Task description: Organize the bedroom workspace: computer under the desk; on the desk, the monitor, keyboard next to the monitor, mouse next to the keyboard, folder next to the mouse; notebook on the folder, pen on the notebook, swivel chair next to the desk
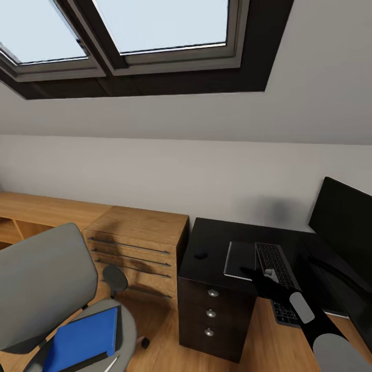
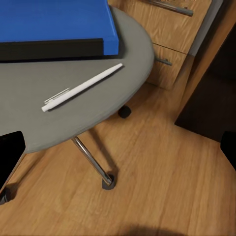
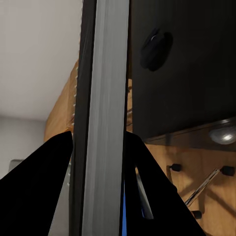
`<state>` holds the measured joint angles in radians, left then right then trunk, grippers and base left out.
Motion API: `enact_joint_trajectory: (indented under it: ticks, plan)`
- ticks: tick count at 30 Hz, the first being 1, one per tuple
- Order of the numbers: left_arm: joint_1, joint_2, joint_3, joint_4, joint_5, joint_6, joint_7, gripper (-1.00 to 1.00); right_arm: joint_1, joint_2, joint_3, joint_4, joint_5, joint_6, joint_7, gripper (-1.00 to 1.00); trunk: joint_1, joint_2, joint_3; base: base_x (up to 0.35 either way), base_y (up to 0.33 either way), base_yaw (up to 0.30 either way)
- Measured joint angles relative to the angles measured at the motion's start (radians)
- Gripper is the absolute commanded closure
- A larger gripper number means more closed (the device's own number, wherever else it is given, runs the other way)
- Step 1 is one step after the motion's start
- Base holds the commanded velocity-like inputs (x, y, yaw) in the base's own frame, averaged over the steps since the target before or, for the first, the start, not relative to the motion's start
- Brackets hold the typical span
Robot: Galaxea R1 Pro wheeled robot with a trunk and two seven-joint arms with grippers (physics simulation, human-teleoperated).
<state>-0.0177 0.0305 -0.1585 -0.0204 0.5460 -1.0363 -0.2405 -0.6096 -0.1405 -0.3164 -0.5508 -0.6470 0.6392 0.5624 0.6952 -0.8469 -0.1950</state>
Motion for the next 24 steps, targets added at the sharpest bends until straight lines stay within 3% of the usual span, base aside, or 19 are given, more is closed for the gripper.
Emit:
enact_joint_trajectory:
  ticks: [24]
  plan:
    - [0.0,0.0,0.001,0.0,0.0,0.001,0.0,-1.0,0.0,0.001,0.0,0.001,-0.002,0.001,0.0,1.0,0.0,0.0,0.0,0.036,-0.01,0.0]
